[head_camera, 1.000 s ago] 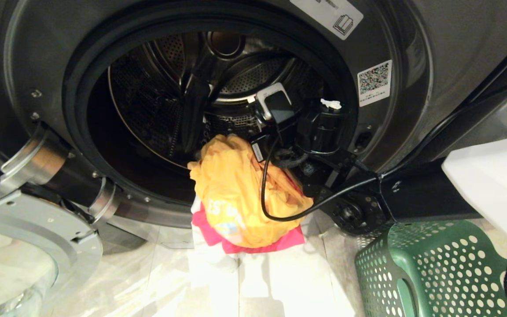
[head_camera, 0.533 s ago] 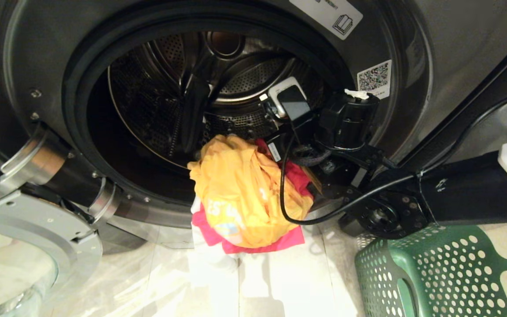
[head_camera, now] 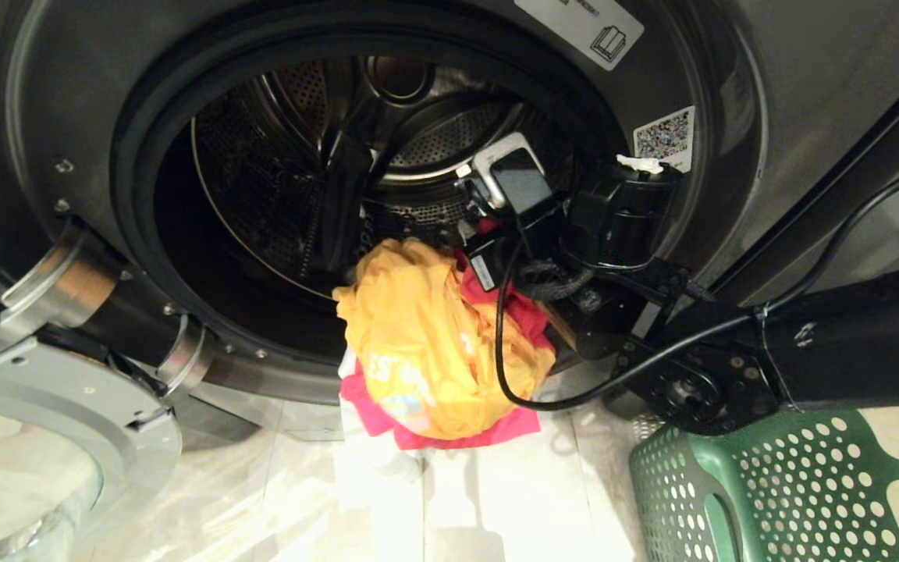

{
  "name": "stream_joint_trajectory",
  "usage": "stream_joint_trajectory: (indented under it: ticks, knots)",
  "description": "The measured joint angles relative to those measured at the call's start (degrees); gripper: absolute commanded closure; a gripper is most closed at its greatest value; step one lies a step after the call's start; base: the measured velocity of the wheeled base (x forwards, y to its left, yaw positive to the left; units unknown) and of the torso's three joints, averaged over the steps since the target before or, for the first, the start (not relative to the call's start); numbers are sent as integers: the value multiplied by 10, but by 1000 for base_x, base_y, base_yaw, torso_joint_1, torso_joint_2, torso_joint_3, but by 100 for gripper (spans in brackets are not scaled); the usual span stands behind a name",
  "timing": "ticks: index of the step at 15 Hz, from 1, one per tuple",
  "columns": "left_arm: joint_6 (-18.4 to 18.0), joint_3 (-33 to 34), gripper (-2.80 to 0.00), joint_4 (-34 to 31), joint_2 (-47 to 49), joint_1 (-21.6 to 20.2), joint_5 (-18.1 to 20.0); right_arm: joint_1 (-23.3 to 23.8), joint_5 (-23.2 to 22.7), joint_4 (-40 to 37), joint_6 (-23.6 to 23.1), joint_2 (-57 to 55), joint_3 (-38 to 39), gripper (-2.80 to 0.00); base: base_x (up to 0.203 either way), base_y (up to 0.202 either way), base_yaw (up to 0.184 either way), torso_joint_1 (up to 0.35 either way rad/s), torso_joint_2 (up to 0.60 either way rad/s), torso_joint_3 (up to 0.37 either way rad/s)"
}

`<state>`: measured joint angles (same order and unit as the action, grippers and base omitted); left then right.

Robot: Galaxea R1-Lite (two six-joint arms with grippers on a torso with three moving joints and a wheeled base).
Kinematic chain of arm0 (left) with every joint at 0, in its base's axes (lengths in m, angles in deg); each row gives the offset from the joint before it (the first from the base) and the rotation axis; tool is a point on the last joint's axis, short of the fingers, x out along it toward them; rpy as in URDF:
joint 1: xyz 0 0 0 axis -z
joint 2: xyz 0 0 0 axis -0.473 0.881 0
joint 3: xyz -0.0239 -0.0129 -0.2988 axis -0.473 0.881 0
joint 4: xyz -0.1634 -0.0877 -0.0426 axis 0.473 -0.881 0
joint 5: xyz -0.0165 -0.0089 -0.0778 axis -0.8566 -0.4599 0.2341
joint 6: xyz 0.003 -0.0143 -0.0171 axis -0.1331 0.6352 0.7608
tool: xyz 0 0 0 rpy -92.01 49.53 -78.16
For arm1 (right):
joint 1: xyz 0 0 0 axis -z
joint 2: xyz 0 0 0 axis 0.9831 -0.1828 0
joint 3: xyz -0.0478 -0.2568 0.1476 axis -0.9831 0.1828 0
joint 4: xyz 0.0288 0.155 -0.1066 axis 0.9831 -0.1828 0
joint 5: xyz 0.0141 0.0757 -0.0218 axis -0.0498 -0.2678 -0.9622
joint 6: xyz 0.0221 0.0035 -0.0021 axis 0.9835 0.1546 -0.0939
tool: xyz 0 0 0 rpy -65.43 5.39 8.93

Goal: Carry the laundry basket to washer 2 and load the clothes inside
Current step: Place the clothes into the washing machine

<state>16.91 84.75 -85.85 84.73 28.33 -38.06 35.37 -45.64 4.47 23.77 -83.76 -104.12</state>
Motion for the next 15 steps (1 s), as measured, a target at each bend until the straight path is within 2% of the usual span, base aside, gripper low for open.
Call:
stream_joint_trajectory:
  ticks: [2, 6, 9, 12, 15]
  knots:
    - [0, 0, 0, 0, 0, 0, 0, -22, -6, -1, 5, 20, 25, -280, 0, 0, 0, 0, 0, 0]
    - [1, 0, 0, 0, 0, 0, 0, -89, -13, -14, 32, 98, 162, -280, 0, 0, 0, 0, 0, 0]
    - [1, 0, 0, 0, 0, 0, 0, -116, -20, -28, 67, 163, 233, -280, 0, 0, 0, 0, 0, 0]
    - [1, 0, 0, 0, 0, 0, 1, -122, -62, -92, 95, 230, 287, -280, 0, 0, 0, 0, 0, 0]
    - [1, 0, 0, 0, 0, 0, 1, -123, -74, -185, 171, 279, 324, -280, 0, 0, 0, 0, 0, 0]
